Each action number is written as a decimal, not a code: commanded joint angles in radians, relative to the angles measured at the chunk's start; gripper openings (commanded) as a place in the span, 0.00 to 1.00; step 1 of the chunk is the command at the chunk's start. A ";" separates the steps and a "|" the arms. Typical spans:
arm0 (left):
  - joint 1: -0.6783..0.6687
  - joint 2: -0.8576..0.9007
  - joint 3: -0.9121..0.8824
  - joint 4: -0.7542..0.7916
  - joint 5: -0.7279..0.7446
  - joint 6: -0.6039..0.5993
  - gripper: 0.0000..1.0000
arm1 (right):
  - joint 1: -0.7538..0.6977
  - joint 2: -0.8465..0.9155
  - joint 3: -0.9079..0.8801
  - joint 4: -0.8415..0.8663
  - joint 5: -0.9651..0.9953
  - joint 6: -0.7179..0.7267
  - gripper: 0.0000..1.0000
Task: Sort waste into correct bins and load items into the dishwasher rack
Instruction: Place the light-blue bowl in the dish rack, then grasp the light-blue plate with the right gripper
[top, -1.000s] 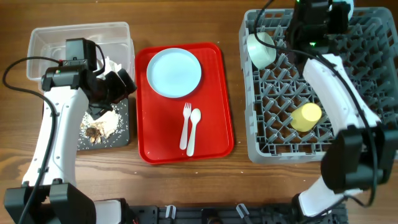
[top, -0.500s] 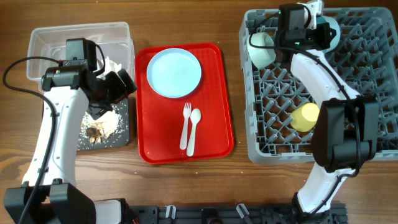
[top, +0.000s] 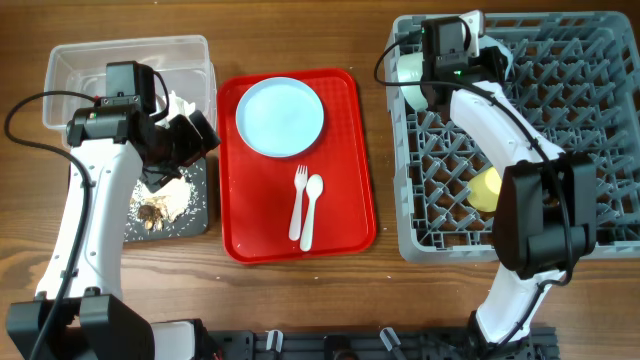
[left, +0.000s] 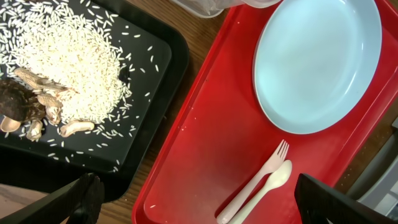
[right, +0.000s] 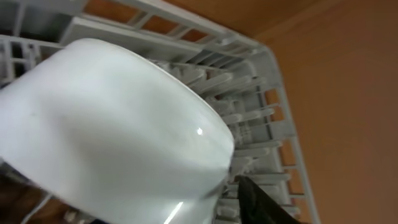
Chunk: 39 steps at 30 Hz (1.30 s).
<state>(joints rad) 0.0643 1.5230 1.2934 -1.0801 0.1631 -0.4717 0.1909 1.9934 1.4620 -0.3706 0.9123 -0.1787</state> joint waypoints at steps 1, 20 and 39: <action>-0.003 -0.022 0.000 0.000 0.008 0.019 1.00 | -0.001 -0.069 -0.004 -0.030 -0.087 0.073 0.52; 0.023 -0.022 0.000 -0.140 -0.180 -0.059 1.00 | 0.293 -0.203 -0.005 -0.209 -1.085 0.472 0.72; 0.023 -0.022 0.000 -0.132 -0.179 -0.061 1.00 | 0.365 0.166 -0.005 -0.039 -0.994 0.896 0.16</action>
<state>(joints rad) 0.0826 1.5230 1.2934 -1.2152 -0.0029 -0.5148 0.5514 2.1380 1.4574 -0.4034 -0.1104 0.6735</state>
